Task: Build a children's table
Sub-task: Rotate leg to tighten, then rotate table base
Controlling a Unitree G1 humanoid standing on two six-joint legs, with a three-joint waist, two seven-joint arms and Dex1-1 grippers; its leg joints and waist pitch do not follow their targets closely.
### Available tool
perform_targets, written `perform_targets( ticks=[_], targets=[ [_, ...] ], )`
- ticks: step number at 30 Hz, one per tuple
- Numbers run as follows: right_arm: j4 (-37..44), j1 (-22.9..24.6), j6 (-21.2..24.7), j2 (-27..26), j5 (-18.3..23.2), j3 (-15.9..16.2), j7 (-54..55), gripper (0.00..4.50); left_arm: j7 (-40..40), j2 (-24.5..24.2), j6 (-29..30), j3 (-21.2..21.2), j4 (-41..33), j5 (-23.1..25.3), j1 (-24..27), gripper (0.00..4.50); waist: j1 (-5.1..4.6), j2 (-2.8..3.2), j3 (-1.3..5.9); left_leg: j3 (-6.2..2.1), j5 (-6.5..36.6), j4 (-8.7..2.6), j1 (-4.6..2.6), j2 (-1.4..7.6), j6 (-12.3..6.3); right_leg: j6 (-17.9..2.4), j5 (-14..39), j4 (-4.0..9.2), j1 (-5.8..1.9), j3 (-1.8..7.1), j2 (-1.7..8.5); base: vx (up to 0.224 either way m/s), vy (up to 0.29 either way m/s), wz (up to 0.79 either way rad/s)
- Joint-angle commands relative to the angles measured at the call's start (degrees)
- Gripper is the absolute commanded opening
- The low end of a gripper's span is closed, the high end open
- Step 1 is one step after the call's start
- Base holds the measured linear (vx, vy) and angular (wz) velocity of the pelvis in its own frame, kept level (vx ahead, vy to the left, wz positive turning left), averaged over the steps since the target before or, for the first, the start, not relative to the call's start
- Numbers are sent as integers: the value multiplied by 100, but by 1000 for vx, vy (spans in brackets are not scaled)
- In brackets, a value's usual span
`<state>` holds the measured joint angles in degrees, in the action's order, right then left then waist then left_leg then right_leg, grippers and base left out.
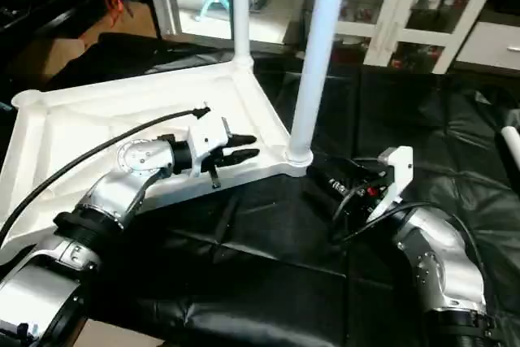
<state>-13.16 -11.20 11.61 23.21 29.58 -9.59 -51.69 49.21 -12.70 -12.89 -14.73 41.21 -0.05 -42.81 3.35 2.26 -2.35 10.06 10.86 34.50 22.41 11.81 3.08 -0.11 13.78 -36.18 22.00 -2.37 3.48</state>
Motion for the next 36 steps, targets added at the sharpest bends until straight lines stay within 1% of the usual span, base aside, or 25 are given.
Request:
perform_targets(
  ticks=[1,2,5,6,7,9,10,11,12,14,15,16,18,19,21,22,23,25,26,28,30,31,32,33,36],
  targets=[
    [189,-88,-21,-9,-13,4,89,324,-153,-60,245,359,-371,-272,34,154,7,-100,359,-33,348,-326,-119,164,-593,-1514,-773,360,-298,207,417,0,0,0],
    [193,-88,-21,-10,-12,3,93,324,-165,-60,257,375,-386,-287,36,154,8,-101,365,-36,328,-325,-119,170,-579,-1532,-822,345,-305,206,419,0,0,0],
    [345,-25,106,-24,21,-9,242,324,-873,-59,701,853,-817,-528,87,170,3,-90,371,-35,287,-318,-119,176,-575,-1572,-981,327,-306,206,404,0,0,0],
    [456,54,156,-37,-50,-9,415,324,-1437,-17,1158,1242,-1201,-732,213,191,-1,-105,378,-40,167,-303,-108,172,-607,-1596,-1191,288,-319,199,397,0,0,0],
    [498,86,162,-51,-97,-15,487,324,-1634,12,1359,1403,-1368,-824,281,191,-5,-111,370,-39,129,-297,-97,149,-654,-1586,-1198,311,-311,197,394,0,0,0],
    [821,254,237,-127,-52,-52,650,324,-2259,131,2190,1761,-2082,-861,756,191,-21,-151,369,-23,67,-288,-90,145,-707,-1567,-1198,308,-311,201,384,0,0,0],
    [1096,400,342,-131,-42,9,694,324,-2711,229,2621,1910,-2636,-598,1233,191,-26,-156,361,-20,16,-282,-79,139,-764,-1529,-1184,314,-310,198,364,0,0,0],
    [1229,474,388,-118,-65,70,704,324,-2898,270,2738,1930,-2913,-394,1502,191,-41,-182,357,-31,-40,-289,-60,154,-812,-1480,-1201,316,-335,197,368,0,0,0],
    [1353,541,474,-120,-76,142,734,324,-2720,211,2735,1817,-3090,-345,1779,191,-49,-215,353,-15,24,-286,-80,145,-838,-1392,-945,358,-297,193,350,0,0,0],
    [1422,576,529,-125,-74,182,752,324,-2563,165,2724,1738,-3175,-363,1934,191,-45,-157,350,-29,35,-306,-77,156,-797,-1312,-692,369,-279,196,355,0,0,0],
    [1441,586,551,-129,-68,193,757,324,-2478,143,2715,1706,-3189,-397,1980,191,-43,-126,330,-33,390,-344,-133,185,-594,-1271,-191,431,-225,199,355,0,0,0],
    [1473,595,590,-169,-60,238,789,324,-2345,76,2733,1623,-3237,-445,2103,191,-43,-224,315,-14,512,-356,-161,198,-532,-1264,-46,466,-198,204,346,0,0,0],
    [1427,548,580,-215,-110,404,729,324,-2414,-174,2684,1356,-3067,-35,2087,191,-17,-190,264,-28,856,-417,-168,194,-278,-1188,360,487,-175,215,353,0,0,0],
    [1429,526,567,-222,-142,508,676,324,-2508,-306,2721,1228,-2953,182,2015,191,-25,-181,254,-39,932,-437,-164,198,-229,-1136,421,495,-172,213,350,0,0,0],
    [1511,541,575,-209,-168,615,619,324,-2624,-436,3028,1100,-2974,308,1949,191,-44,-211,273,-47,893,-431,-157,181,-107,-1001,311,471,-198,222,357,0,0,0],
    [1587,572,583,-178,-180,683,548,324,-2542,-530,3122,1014,-2916,346,1902,191,-41,-185,275,-48,821,-425,-154,172,-102,-1016,190,462,-196,228,360,0,0,0],
    [1619,603,575,-149,-204,732,492,324,-2444,-588,3191,952,-2866,354,1881,191,-41,-196,275,-44,788,-422,-146,167,-99,-1020,131,462,-203,232,361,0,0,0],
    [1727,711,573,-45,-340,880,389,324,-2168,-686,3577,824,-2936,443,1920,191,-34,-163,291,-50,594,-412,-134,160,-99,-1016,-153,419,-219,231,353,0,0,0],
    [1746,735,566,-15,-400,922,383,324,-2108,-701,3680,801,-2972,478,1939,191,-34,-176,294,-44,538,-398,-132,151,-113,-1031,-271,416,-222,233,355,0,0,0],
    [1460,633,367,-18,-859,1060,674,324,-2057,-782,3679,688,-2731,627,1867,191,-45,-156,305,-41,422,-377,-131,135,-137,-1123,-559,408,-216,227,348,0,0,0],
    [976,327,206,-160,-1331,1124,1269,324,-1984,-884,3655,572,-2419,726,1726,191,-59,-83,310,-40,475,-375,-145,116,-68,-1200,-533,404,-207,223,346,0,0,0],
    [426,-115,43,-353,-1716,1274,1808,324,-1865,-978,3711,438,-2135,758,1574,191,-118,-95,299,-42,646,-385,-148,82,61,-1250,-286,416,-196,214,329,0,0,0],
    [357,-180,36,-385,-1753,1301,1865,324,-1846,-991,3724,418,-2097,762,1553,191,-150,-113,289,-39,757,-403,-131,71,100,-1257,-126,431,-213,214,332,0,0,0],
    [148,-351,-9,-497,-1799,1376,1909,324,-1801,-1015,3719,356,-1992,786,1514,191,-157,-78,287,-38,928,-398,-161,94,136,-1266,68,448,-204,228,349,0,0,0],
    [1,-467,-46,-574,-1833,1429,1936,324,-1772,-1031,3715,312,-1920,802,1489,191,-171,-74,289,-41,957,-402,-150,113,85,-1250,88,454,-224,244,352,0,0,0]
  ],
)
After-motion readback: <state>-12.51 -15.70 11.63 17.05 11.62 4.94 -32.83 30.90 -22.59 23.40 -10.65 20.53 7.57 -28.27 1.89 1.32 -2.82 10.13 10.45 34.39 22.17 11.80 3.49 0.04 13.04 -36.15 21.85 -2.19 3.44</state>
